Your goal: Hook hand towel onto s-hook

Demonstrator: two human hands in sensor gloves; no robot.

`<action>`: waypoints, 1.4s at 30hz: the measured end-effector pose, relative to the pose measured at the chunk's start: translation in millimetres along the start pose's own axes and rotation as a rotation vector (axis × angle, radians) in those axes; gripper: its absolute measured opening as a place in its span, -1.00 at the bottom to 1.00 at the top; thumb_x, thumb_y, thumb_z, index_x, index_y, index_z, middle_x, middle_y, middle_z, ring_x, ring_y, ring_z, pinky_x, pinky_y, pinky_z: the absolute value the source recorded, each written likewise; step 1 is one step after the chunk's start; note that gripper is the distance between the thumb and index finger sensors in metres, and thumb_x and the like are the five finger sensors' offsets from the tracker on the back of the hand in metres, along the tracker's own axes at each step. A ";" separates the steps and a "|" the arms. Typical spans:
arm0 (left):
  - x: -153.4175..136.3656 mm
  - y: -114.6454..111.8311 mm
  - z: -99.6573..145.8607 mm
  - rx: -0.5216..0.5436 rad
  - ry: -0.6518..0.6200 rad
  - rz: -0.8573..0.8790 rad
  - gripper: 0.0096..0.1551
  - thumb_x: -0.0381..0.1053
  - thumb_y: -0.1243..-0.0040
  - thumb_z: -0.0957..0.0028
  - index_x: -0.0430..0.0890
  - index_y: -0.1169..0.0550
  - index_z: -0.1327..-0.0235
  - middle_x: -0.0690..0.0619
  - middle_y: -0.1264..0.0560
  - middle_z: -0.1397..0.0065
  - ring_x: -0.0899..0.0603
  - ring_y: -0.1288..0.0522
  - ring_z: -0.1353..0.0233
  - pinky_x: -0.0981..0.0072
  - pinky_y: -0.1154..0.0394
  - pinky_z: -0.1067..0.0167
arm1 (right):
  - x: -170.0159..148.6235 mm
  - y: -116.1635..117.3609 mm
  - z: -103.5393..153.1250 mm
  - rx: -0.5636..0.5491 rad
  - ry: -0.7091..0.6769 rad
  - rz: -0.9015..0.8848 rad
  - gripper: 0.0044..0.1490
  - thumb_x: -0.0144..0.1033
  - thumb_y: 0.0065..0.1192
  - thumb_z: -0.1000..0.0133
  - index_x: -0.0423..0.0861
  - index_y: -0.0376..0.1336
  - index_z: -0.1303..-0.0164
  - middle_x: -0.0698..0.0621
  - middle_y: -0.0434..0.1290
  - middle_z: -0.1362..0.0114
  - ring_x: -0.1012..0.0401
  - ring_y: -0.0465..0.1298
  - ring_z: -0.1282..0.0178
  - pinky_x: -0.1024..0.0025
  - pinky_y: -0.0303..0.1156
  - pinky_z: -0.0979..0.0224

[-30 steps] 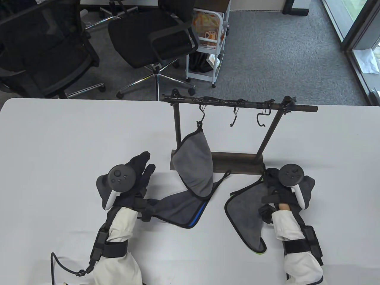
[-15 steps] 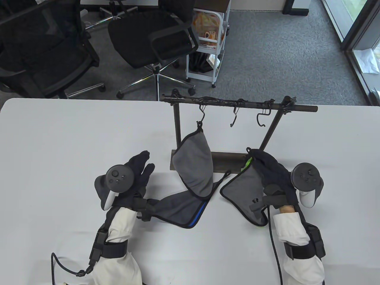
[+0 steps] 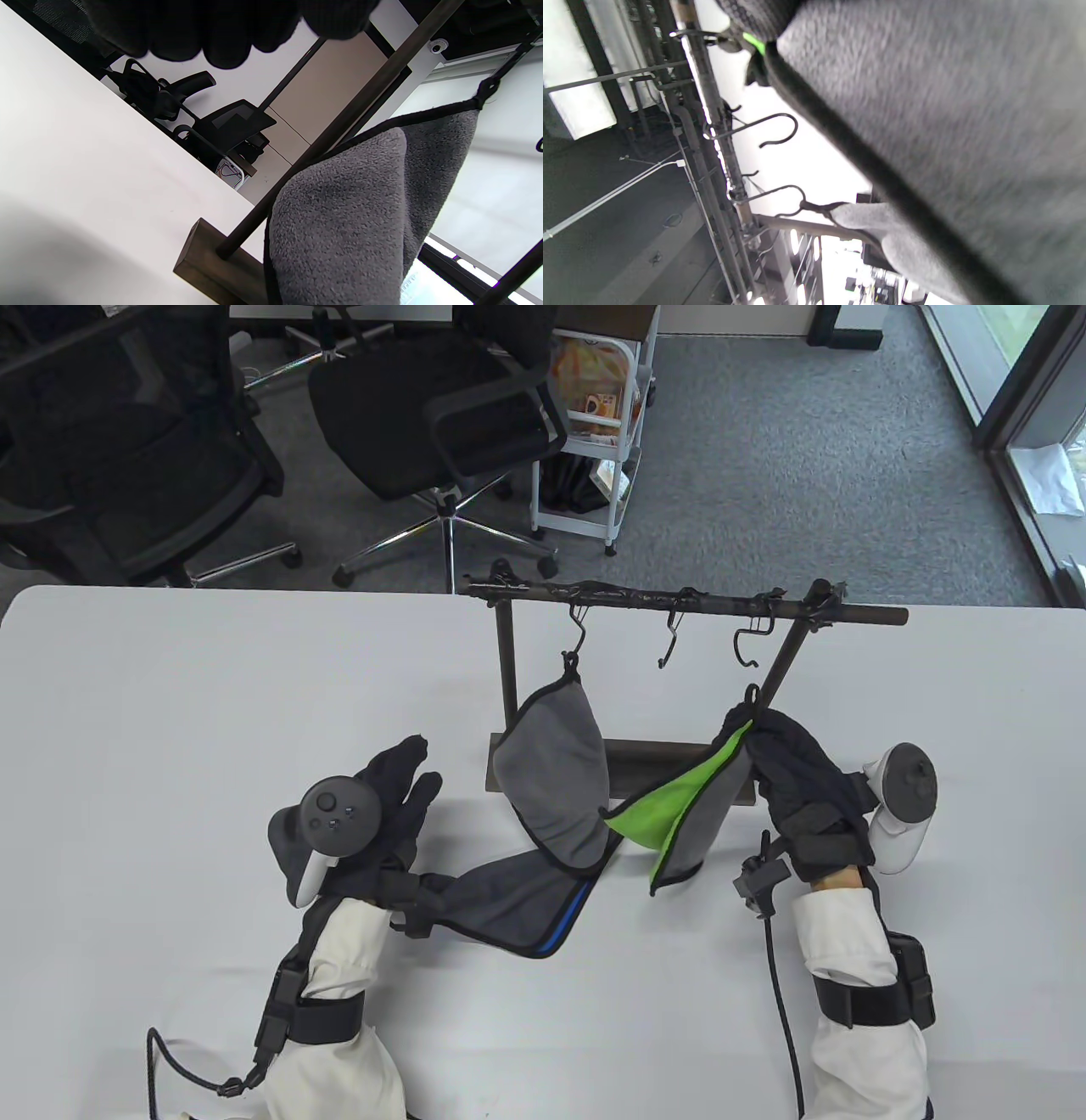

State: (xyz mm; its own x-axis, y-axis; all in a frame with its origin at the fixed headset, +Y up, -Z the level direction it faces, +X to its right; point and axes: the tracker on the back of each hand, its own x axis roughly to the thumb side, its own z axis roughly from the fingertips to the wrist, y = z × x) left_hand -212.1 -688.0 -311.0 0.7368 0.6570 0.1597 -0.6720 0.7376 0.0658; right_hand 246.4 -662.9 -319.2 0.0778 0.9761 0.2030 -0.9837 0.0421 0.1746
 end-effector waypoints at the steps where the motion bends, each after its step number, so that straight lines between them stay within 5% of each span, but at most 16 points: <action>1: 0.0 0.1 -0.1 0.000 0.001 0.001 -0.33 0.06 -0.06 -0.21 -0.14 -0.40 -0.57 -0.21 -0.41 -0.56 -0.43 -0.38 -0.51 -0.18 -0.45 -0.38 | -0.9 -1.5 -2.6 0.005 0.002 -0.019 -0.48 -0.38 -0.09 -0.37 -0.23 0.13 -0.53 -0.18 0.40 -0.34 -0.11 0.29 -0.45 -0.20 0.20 -0.51; 42: -0.3 -1.2 -0.7 -0.017 0.015 -0.001 -0.33 0.06 -0.06 -0.21 -0.15 -0.40 -0.57 -0.21 -0.41 -0.56 -0.43 -0.38 -0.51 -0.18 -0.45 -0.38 | -20.6 -3.5 -27.0 -0.086 0.155 0.040 -0.47 -0.35 -0.12 -0.41 -0.25 0.07 -0.56 -0.16 0.37 -0.37 -0.09 0.28 -0.45 -0.17 0.21 -0.50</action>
State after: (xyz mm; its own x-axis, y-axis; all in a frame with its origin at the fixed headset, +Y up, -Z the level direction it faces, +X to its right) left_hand -211.4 -688.9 -311.8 0.7385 0.6585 0.1447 -0.6701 0.7406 0.0494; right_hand 243.9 -677.4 -350.0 0.0185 0.9983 0.0561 -0.9963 0.0137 0.0850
